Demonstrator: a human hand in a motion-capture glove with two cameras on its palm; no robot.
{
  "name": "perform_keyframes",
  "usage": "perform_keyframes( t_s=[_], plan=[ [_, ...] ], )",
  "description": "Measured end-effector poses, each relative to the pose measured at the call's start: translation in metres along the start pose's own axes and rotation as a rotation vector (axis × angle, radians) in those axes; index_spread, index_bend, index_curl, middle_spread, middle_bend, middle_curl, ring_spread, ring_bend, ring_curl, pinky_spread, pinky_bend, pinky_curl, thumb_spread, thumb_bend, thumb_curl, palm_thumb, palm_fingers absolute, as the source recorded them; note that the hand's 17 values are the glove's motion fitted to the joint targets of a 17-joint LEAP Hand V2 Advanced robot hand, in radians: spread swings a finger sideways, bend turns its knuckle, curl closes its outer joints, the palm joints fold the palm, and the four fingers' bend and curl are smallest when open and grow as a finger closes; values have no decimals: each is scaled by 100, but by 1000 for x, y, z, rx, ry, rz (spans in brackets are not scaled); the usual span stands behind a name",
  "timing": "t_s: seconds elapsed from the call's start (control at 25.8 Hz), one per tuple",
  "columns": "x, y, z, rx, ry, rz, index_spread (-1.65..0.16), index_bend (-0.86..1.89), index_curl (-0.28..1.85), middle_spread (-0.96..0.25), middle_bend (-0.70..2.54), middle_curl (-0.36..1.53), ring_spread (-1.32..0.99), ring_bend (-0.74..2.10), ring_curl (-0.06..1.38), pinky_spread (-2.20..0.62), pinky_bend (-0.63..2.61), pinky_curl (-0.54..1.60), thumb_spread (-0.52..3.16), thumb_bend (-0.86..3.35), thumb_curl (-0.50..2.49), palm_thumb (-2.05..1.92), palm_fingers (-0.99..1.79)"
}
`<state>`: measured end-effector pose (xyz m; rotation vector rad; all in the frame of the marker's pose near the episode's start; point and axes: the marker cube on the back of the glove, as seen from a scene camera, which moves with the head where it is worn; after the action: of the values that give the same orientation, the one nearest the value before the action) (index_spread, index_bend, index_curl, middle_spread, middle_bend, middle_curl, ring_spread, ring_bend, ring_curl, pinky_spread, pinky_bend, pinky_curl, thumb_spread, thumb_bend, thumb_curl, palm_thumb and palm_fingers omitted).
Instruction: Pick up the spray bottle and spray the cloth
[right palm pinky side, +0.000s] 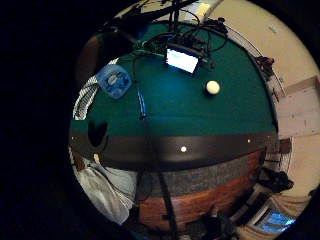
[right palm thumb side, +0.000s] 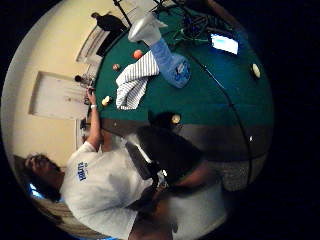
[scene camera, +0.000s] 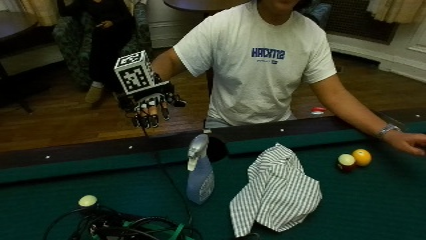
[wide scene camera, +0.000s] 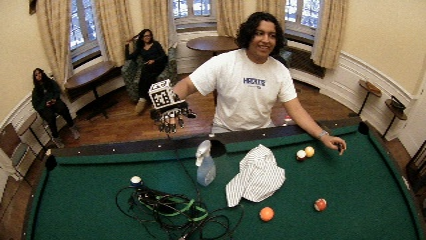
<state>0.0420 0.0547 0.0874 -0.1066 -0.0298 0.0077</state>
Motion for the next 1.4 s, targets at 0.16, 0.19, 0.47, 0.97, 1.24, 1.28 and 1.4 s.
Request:
perform_keyframes(
  t_s=[0.16,0.19,0.47,0.97,1.24,1.28,1.4],
  plan=[
    [4,8,15,-6,-50,8,-44,14,23,-9,18,28,-7,32,26,23,48,32,106,-2,24,28,39],
    [5,10,19,-6,-62,9,-44,14,23,-9,18,28,-7,32,26,23,48,32,106,-2,24,28,39],
    [9,13,41,1,-109,28,-44,14,24,-10,19,29,-7,32,27,23,47,32,107,-2,25,29,39],
    [8,11,62,30,-297,50,-44,14,25,-10,18,30,-8,33,28,23,46,33,109,-2,27,32,40],
    [5,5,73,56,-438,69,-43,13,24,-10,17,30,-8,36,30,22,47,34,110,1,29,42,41],
    [5,4,74,58,-451,72,-43,13,24,-10,17,30,-9,37,30,22,47,34,110,1,29,43,41],
    [4,-2,76,76,-484,80,-43,13,24,-10,18,30,-9,38,31,22,47,34,110,2,30,48,42]
  ],
)
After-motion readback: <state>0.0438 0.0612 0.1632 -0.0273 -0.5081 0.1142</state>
